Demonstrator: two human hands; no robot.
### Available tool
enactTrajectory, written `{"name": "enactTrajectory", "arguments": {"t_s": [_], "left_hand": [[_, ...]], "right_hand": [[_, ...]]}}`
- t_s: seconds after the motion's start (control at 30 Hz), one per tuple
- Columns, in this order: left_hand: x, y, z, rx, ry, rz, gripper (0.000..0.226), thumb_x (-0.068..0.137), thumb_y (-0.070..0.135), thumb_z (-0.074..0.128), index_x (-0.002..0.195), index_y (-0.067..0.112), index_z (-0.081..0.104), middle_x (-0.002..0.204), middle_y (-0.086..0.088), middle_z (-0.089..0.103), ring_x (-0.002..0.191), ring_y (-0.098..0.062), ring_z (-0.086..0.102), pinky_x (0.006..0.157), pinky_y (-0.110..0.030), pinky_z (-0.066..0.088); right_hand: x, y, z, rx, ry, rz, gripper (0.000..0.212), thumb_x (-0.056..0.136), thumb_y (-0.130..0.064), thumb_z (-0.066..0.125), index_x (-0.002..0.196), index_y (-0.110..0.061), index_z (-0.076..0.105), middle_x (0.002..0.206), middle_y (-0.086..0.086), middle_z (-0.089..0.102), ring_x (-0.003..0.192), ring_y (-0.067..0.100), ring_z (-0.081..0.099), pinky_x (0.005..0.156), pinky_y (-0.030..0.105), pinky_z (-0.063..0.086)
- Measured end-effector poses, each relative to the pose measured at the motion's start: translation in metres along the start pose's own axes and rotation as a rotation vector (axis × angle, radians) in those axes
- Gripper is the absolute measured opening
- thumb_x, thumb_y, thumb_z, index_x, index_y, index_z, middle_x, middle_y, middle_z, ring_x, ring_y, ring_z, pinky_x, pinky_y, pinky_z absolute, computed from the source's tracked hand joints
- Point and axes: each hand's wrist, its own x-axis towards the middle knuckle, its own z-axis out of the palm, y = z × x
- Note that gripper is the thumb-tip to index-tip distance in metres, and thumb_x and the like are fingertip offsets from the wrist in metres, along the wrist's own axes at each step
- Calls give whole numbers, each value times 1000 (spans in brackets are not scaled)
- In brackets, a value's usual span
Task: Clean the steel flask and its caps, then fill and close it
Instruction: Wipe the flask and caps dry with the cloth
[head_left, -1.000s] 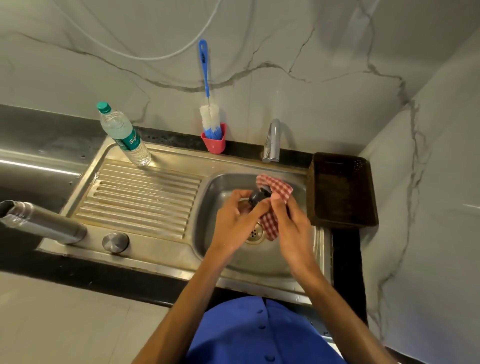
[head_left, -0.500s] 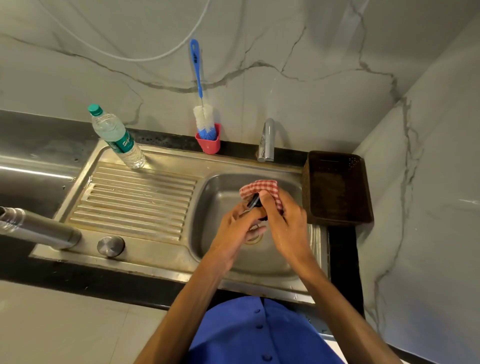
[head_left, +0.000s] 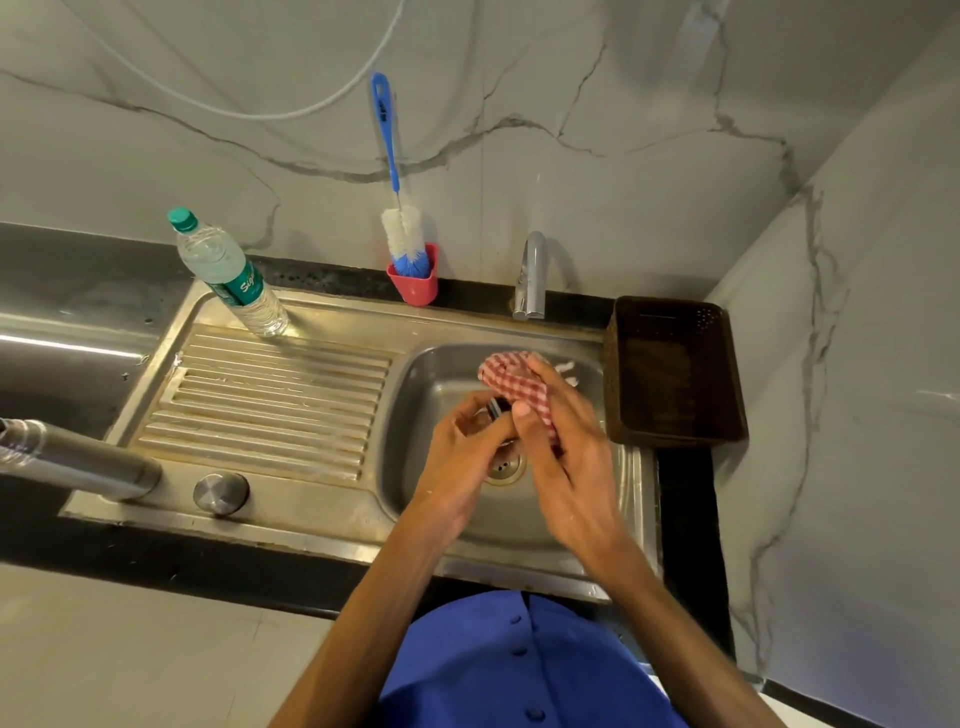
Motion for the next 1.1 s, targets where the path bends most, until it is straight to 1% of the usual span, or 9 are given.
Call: {"name": "enactTrajectory", "arguments": {"t_s": [0.13,0.3,0.47,0.57,0.63,0.73,0.83,1.0,1.1], "left_hand": [[3,-3,-12,335,56,215,59,71,19,95,124,22,72,113,1,79,108,-17,75,94,-29,60],[3,3,-6,4,134,216,50,82,35,86,128,18,74,122,-7,77,118,-27,70,104,-45,55],[0,16,8,29,201,162,34,95,41,75,114,13,73,108,-17,77,107,-40,74,100,-59,58],[-5,20,11,18,148,131,44,95,41,74,118,4,70,111,-26,73,112,-48,68,101,-61,55],[-9,24,12,15,95,133,41,92,43,76,118,12,73,114,-23,73,114,-45,68,103,-58,54],[-6,26,10,266,144,238,41,84,39,86,121,26,74,111,-3,77,107,-17,72,103,-49,57],[-2,33,3,688,203,412,56,73,47,91,124,32,70,108,16,69,101,-6,66,92,-37,59],[-7,53,2,1353,293,571,51,76,53,86,117,24,75,104,-2,65,104,-25,60,93,-47,53],[-9,54,2,1432,297,655,40,79,43,87,105,15,75,99,-9,65,98,-31,62,89,-47,54]], "right_hand": [[16,-7,-15,168,-97,171,28,110,-43,41,122,-37,66,113,-6,74,105,10,73,82,27,62],[5,-25,-10,597,-19,417,39,99,-56,40,122,-37,65,117,-8,76,110,9,71,90,29,59],[-12,-26,11,442,35,168,38,104,-40,45,131,-65,56,143,-7,53,129,1,55,95,15,52],[-9,-16,6,254,44,-17,48,106,-33,51,149,-54,44,157,-7,33,143,1,40,106,16,47],[-4,-9,1,165,19,-99,50,106,-38,48,153,-52,39,161,-8,29,149,9,35,114,29,46],[2,-12,-2,413,-5,72,47,101,-54,45,148,-58,43,153,-11,45,143,13,47,114,48,47],[4,-13,-1,675,-27,224,59,100,-61,51,154,-38,45,149,-2,58,139,20,54,117,54,42],[-5,-13,5,252,19,73,46,107,-43,48,153,-38,46,151,-8,50,135,5,53,108,34,51],[-6,-7,6,-6,-26,-96,48,107,-46,42,155,-51,36,161,-8,33,144,7,42,113,33,48]]}}
